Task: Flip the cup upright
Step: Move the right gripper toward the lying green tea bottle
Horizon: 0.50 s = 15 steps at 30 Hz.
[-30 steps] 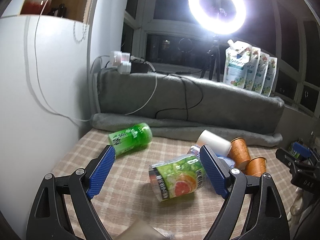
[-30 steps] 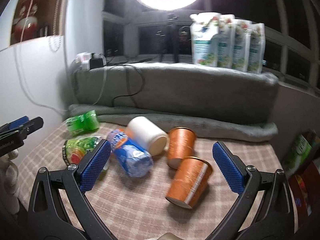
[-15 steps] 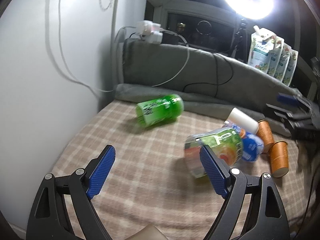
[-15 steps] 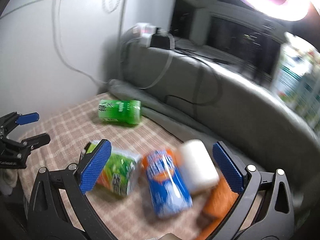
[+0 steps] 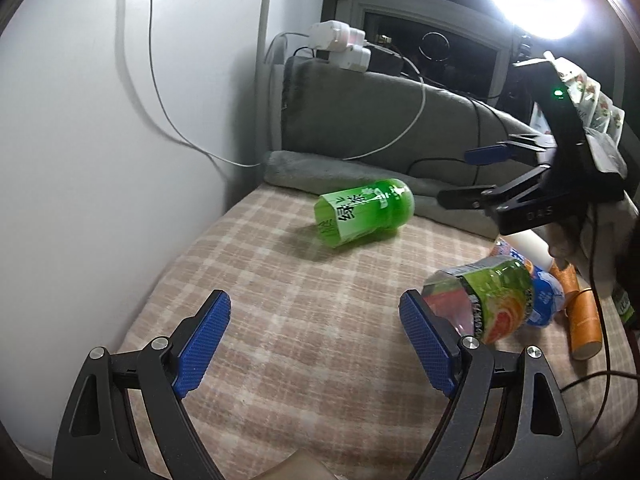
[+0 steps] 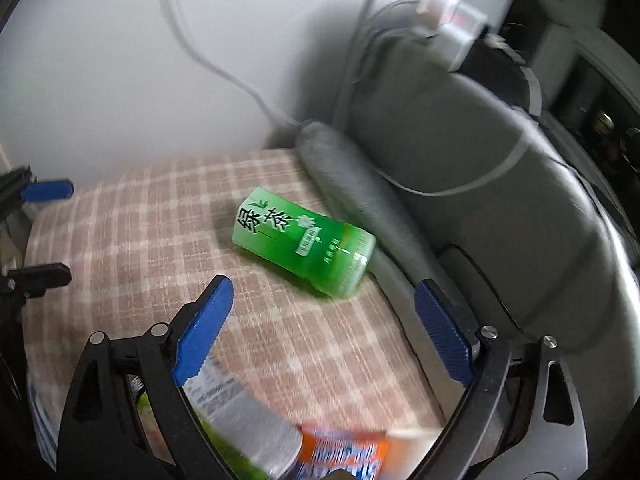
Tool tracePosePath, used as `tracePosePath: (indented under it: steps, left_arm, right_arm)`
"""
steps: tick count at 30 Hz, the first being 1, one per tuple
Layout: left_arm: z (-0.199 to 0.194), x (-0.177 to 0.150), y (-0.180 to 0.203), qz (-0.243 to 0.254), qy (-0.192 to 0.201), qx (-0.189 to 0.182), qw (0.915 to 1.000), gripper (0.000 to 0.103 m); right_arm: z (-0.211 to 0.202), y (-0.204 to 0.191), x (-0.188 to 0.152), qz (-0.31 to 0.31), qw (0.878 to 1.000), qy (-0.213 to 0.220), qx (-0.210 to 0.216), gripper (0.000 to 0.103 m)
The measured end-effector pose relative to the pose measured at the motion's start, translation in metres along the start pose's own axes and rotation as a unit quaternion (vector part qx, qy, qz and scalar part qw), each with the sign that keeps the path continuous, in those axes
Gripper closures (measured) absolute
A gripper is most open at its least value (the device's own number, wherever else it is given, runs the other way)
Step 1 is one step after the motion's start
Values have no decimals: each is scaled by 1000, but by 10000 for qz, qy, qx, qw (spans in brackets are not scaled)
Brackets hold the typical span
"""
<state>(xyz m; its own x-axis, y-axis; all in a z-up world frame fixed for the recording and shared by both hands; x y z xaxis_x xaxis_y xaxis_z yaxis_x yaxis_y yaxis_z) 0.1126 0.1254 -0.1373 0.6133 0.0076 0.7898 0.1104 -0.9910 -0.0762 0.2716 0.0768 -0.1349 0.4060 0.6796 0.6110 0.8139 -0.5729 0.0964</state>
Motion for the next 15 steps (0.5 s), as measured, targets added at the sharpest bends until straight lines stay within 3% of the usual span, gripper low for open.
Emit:
tracePosePath:
  steps: [8,15]
  left_arm:
    - [12,3,-7,-43,-106,46,9999,17]
    - [18,2,-16,-131,-187,151,9996,17]
  right_arm:
    - [45,-15,14,-884,9951,-412,159,9]
    - [77,-35,10,-1965,9774,-771,113,9]
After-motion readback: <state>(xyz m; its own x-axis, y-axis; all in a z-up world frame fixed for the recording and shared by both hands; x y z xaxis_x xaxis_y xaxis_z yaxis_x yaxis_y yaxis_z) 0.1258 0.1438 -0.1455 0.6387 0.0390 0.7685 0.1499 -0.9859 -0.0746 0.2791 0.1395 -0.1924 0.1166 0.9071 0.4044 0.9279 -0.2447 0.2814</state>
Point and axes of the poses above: each gripper's, at about its wrist camera, not at the fingertips, and z roughly the way its jaws point, y to its right, x to its top, the point moved 10 cm from there along z, roughly the way its jaws point, and after that the axes turned 14 degrees about z, right-handed, at the moved point
